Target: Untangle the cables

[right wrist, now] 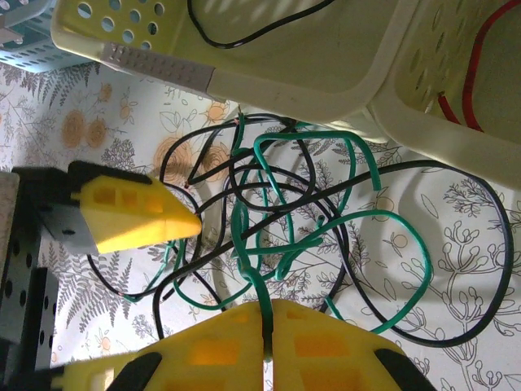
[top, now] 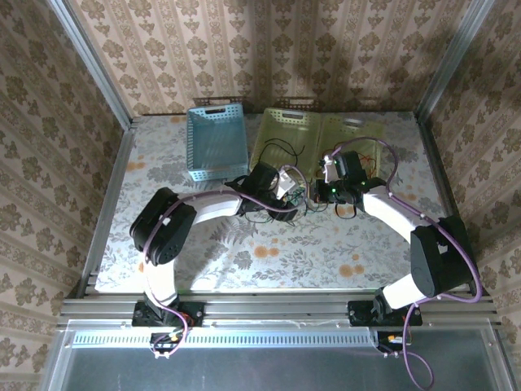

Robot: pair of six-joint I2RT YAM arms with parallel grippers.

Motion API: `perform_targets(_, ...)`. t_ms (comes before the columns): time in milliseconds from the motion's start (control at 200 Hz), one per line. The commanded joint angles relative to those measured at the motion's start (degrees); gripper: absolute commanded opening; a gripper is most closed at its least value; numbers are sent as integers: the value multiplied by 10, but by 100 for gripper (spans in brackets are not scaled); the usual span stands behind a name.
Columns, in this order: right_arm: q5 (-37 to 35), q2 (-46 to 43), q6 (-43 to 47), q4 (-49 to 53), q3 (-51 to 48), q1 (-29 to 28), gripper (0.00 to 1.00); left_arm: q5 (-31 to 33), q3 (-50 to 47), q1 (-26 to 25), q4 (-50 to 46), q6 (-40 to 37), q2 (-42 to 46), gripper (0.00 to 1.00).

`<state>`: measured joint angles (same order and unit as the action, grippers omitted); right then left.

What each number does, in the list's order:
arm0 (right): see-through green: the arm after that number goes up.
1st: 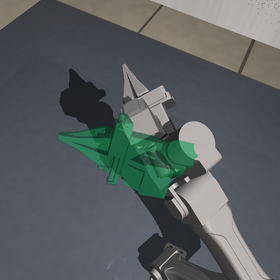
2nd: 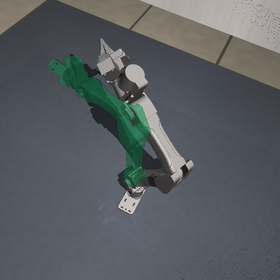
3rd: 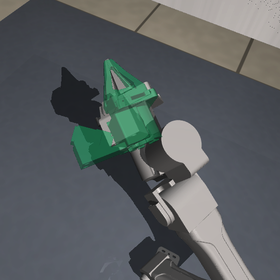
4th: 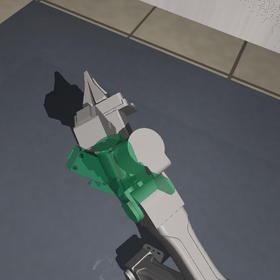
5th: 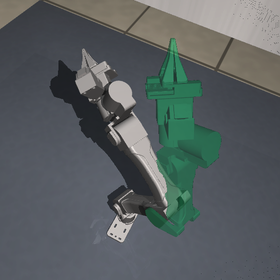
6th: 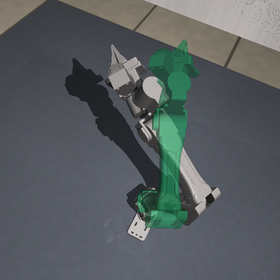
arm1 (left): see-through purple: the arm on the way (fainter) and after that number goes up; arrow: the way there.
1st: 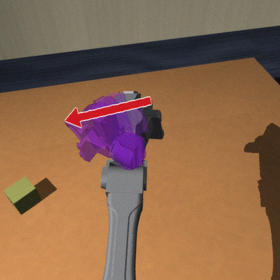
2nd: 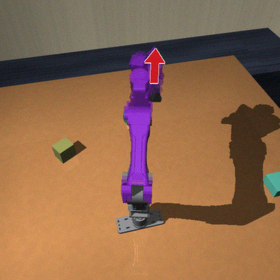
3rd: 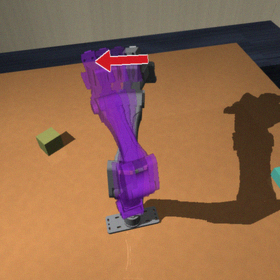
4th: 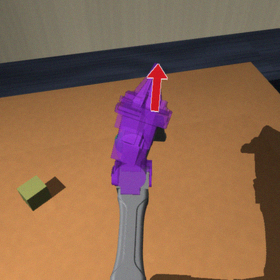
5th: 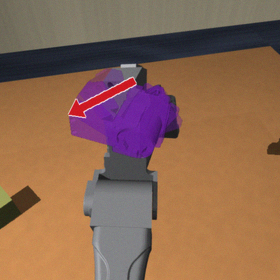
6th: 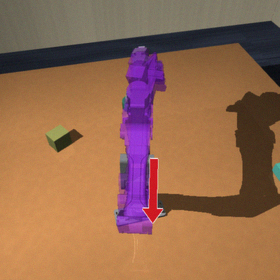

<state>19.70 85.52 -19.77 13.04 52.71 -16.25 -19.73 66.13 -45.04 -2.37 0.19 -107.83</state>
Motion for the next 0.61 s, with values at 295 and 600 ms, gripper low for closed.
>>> perform_targets(295,-44,-5,-7,9,-16,6,11,-20,-14,4,49,10,143,0)
perform_targets(600,-54,3,-22,-1,-21,13,10,-139,37,65,93,78,265,0)
